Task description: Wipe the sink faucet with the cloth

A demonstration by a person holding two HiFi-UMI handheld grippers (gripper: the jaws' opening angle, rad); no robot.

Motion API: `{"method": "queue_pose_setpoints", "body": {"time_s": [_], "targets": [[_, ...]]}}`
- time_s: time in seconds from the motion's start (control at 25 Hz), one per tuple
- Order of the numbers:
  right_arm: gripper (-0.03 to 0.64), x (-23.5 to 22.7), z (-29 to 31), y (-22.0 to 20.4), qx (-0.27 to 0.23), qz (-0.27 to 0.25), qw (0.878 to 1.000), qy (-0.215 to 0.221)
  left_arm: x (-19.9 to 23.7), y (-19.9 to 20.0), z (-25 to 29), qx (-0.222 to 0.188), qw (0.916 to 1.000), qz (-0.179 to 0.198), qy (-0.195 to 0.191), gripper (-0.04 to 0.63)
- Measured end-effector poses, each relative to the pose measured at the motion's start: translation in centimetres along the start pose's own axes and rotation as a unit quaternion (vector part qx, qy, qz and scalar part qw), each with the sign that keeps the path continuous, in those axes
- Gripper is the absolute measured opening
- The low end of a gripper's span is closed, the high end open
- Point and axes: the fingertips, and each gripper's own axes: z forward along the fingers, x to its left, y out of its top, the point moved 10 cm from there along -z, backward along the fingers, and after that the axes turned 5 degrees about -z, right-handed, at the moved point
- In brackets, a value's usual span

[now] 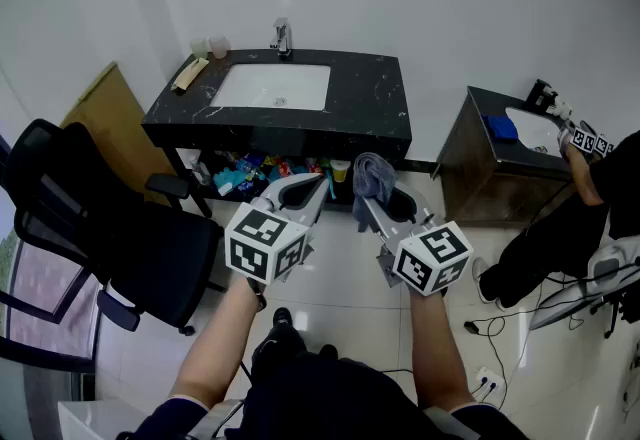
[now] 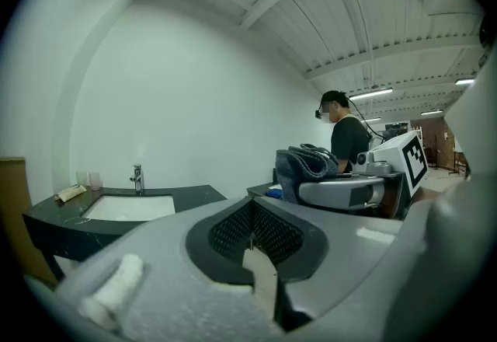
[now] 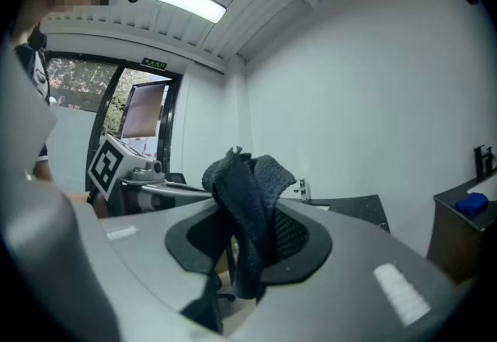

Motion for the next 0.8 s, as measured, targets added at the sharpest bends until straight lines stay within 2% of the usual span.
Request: {"method": "queue_pose_setpoints", "body": {"time_s": [0.36, 0.8], "targets": [[0.112, -3.0, 5.0, -0.5, 0.006, -0.005, 1.000, -0.008, 5.2, 0.2, 3.5, -0.009, 0.9999, -0.006, -0.006, 0.002], [0.112, -9.1, 16.9, -0.2, 0.034, -0.012, 0.998, -0.044, 17.2, 1.6, 11.4, -0.008, 0.9992, -0.023, -0.032, 0.002]]}}
